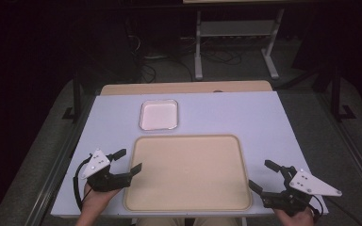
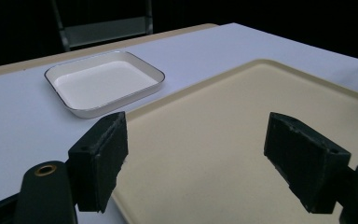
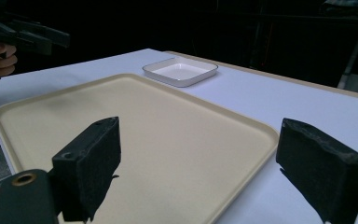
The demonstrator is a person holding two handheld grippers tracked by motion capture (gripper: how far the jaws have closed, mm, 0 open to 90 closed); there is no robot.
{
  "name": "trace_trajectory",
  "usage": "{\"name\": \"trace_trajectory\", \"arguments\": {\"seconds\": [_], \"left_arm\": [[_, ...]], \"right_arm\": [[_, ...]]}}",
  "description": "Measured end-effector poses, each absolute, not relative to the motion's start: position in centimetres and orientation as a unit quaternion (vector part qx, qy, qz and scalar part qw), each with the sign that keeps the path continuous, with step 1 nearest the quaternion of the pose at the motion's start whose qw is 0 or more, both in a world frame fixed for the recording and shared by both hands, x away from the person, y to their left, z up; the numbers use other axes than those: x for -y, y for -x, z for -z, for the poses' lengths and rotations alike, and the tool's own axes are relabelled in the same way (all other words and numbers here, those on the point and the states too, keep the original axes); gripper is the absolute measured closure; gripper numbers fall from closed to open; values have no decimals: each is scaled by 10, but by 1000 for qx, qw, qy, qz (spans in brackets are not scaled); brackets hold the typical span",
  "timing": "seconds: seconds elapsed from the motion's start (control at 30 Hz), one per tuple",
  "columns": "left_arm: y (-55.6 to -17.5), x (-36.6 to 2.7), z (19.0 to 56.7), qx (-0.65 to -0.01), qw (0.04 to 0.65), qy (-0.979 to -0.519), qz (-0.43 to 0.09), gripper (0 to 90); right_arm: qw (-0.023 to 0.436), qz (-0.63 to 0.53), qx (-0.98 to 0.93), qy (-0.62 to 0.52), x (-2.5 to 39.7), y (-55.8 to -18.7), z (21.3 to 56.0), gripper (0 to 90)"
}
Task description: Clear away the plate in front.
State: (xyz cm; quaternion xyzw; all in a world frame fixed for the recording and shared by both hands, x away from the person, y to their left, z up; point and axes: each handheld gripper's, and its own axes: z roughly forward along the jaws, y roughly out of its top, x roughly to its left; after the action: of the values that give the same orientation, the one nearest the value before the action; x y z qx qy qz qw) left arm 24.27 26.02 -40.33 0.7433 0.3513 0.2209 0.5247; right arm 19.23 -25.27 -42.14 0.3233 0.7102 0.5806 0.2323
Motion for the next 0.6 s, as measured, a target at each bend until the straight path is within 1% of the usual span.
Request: {"name": "trace_trajectory", "arguments": {"seconds": [0.6], "left_arm": [[-282,-252,399,-354,519,-749,-210,212]], "right_arm": [[231,-581,-708,-328,254,-193,422,130]]}}
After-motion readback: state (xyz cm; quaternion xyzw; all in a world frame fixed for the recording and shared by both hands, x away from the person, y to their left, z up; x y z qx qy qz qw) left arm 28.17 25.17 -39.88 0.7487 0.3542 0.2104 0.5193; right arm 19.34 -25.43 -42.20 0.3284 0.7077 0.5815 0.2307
